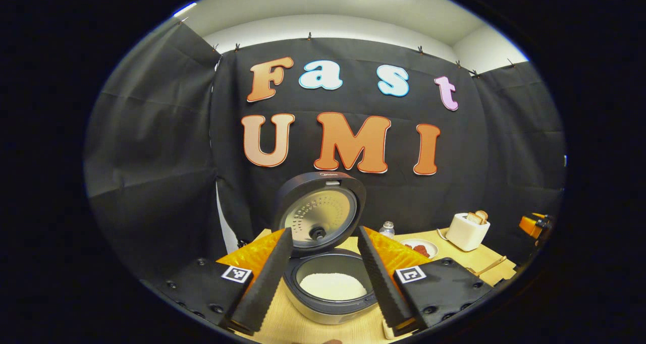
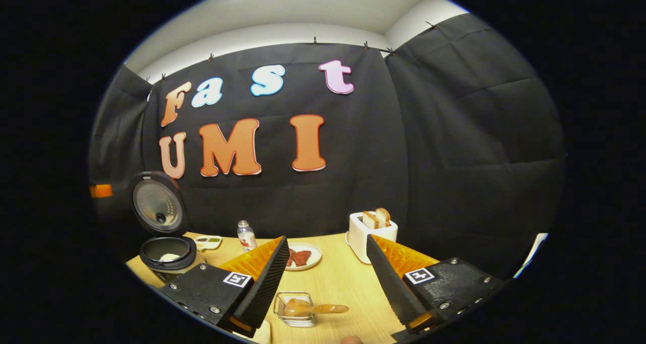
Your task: Close the left gripper, press the button to open the rice cooker; take a wooden spoon from the chopstick holder with the right hand, scoop a spoonful of rice and pour it into the rice cooker, then put the wooden spoon back into the chopstick holder.
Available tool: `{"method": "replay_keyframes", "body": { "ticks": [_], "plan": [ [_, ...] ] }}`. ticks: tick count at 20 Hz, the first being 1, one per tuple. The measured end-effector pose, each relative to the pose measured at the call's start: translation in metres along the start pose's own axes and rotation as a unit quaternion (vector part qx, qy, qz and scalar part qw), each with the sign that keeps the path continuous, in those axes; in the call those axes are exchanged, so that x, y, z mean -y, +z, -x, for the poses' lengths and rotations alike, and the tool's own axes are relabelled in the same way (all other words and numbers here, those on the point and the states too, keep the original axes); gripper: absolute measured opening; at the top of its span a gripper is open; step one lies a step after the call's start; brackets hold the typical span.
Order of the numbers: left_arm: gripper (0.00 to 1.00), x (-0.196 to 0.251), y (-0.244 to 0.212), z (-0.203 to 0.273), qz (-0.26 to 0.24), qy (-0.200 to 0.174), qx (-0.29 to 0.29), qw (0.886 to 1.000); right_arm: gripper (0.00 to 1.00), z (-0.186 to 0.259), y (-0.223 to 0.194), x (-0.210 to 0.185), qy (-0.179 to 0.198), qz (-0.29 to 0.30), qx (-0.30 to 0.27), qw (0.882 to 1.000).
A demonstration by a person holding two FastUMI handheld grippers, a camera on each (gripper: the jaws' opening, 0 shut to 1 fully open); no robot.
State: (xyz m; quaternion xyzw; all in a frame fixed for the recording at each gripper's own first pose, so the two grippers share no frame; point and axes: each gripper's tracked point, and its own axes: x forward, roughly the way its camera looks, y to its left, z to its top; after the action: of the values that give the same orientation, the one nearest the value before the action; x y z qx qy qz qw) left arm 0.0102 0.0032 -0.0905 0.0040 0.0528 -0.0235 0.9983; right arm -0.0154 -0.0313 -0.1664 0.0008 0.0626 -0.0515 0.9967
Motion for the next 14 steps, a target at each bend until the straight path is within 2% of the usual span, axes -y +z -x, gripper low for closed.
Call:
{"method": "replay_keyframes", "body": {
  "ticks": [2, 7, 12, 13, 14],
  "plan": [
    [0.95, -0.005, -0.004, -0.001, 0.009, 0.001, 0.001, 1.0, 0.95, 0.0, -0.028, 0.011, -0.018, -0.01, -0.002, 1.0],
    [0.98, -0.02, -0.017, -0.006, -0.001, 0.011, 0.006, 1.0, 0.95, 0.001, -0.072, 0.016, -0.029, -0.082, 0.018, 0.996],
    [1.0, -0.028, -0.026, -0.003, 0.003, 0.022, 0.005, 1.0, 0.95, -0.012, -0.114, 0.009, -0.032, -0.141, -0.01, 0.989],
    [1.0, -0.029, -0.026, -0.003, 0.004, 0.024, 0.006, 1.0, 1.0, -0.014, -0.118, 0.002, -0.023, -0.151, -0.015, 0.988],
    [1.0, -0.03, -0.025, -0.002, 0.005, 0.026, 0.006, 1.0, 0.94, -0.016, -0.122, -0.003, -0.018, -0.16, -0.02, 0.987]
  ]
}}
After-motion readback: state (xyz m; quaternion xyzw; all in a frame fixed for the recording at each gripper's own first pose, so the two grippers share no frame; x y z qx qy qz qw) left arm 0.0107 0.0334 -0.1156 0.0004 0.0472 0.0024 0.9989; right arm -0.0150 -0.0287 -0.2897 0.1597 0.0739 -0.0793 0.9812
